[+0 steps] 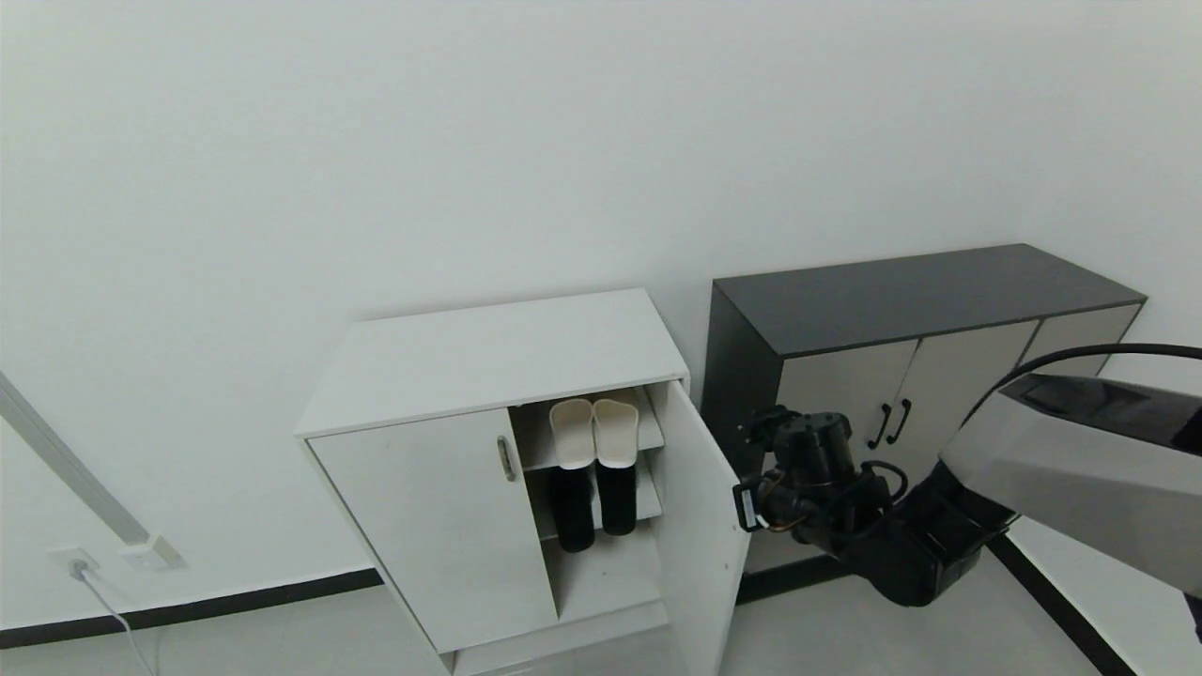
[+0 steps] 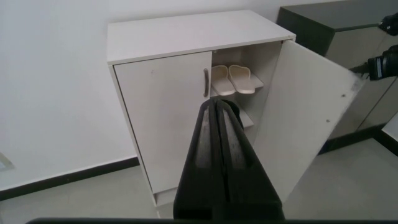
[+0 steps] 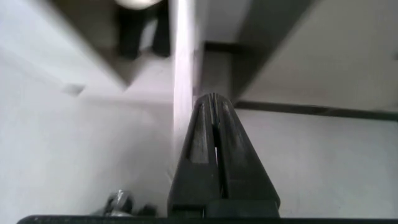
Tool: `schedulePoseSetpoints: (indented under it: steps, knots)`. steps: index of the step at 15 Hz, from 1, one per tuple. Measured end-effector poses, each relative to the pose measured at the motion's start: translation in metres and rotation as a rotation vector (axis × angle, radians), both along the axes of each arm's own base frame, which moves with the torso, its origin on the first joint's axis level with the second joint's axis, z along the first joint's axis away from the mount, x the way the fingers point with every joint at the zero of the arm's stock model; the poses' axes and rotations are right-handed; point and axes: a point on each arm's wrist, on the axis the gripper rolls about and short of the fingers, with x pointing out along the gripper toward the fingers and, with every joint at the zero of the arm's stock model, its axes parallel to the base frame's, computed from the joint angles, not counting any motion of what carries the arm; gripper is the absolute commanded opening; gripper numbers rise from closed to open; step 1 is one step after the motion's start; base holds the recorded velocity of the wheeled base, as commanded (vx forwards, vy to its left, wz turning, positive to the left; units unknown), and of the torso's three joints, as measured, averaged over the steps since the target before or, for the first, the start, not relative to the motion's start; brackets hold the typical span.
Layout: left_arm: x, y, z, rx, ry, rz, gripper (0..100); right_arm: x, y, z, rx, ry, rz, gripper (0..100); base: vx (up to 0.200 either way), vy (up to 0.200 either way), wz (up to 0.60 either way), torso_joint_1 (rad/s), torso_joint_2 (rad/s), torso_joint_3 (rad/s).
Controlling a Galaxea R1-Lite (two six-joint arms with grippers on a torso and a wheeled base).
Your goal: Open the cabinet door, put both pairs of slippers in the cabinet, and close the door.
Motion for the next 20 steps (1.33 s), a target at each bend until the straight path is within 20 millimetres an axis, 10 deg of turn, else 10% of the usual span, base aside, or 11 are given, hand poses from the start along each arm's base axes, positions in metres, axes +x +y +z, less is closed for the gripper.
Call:
schedulePoseSetpoints:
  steps: [7, 20]
  knots:
    - [0.000, 0.000, 0.000, 0.000, 0.000, 0.000, 0, -0.044, 0.025, 0.007, 0.041, -0.045, 0.164, 0, 0.000, 0.000, 0.00, 0.000, 0.00, 0.000]
    - [0.000, 0.000, 0.000, -0.001, 0.000, 0.001, 0, -0.049, 0.018, 0.001, 0.057, -0.020, 0.236, 0, 0.000, 0.000, 0.28, 0.002, 0.00, 0.001]
